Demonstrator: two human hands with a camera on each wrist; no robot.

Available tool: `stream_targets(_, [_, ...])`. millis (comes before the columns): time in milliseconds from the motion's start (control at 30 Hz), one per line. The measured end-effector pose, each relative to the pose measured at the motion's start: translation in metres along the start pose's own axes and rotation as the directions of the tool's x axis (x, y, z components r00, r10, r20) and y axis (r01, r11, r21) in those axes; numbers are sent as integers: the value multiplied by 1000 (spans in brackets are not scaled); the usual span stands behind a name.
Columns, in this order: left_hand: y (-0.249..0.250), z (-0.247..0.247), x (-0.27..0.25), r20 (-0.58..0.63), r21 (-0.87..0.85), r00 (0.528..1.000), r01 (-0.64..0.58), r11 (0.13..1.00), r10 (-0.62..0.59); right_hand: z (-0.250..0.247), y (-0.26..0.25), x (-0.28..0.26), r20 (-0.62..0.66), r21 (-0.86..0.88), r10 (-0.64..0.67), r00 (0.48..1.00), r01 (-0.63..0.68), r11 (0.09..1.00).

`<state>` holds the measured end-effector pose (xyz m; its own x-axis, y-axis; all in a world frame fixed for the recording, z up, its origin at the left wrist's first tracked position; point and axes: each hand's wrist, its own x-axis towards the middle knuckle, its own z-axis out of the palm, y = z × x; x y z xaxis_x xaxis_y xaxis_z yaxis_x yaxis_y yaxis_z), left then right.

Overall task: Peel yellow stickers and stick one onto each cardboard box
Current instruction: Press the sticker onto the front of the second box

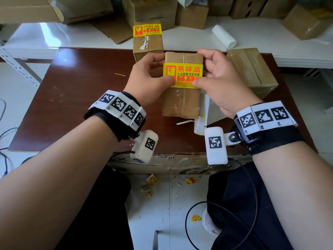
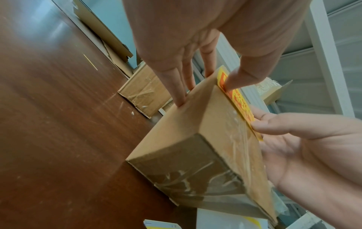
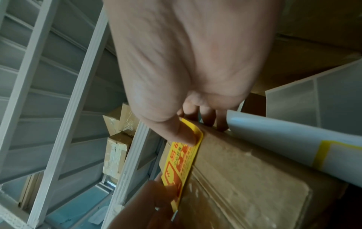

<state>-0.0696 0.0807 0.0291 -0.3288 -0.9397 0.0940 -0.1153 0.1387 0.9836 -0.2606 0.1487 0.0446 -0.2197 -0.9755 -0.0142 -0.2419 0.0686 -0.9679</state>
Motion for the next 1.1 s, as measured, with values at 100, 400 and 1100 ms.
stream_targets(100, [0,-2,-1,20,6,1000,-4,1000,4,-2,-2,-1,29,4,21,999,-21,1000])
stream_targets(400, [4,-3,-5,71,-87,997,11,996,-5,-4,-6,-3,62,-18,52,997,-51,999])
stream_targets(1100, [3,-3,-2,65,-117,996,62,991,-55,-5,-7,-3,65,-29,78,995,-76,997])
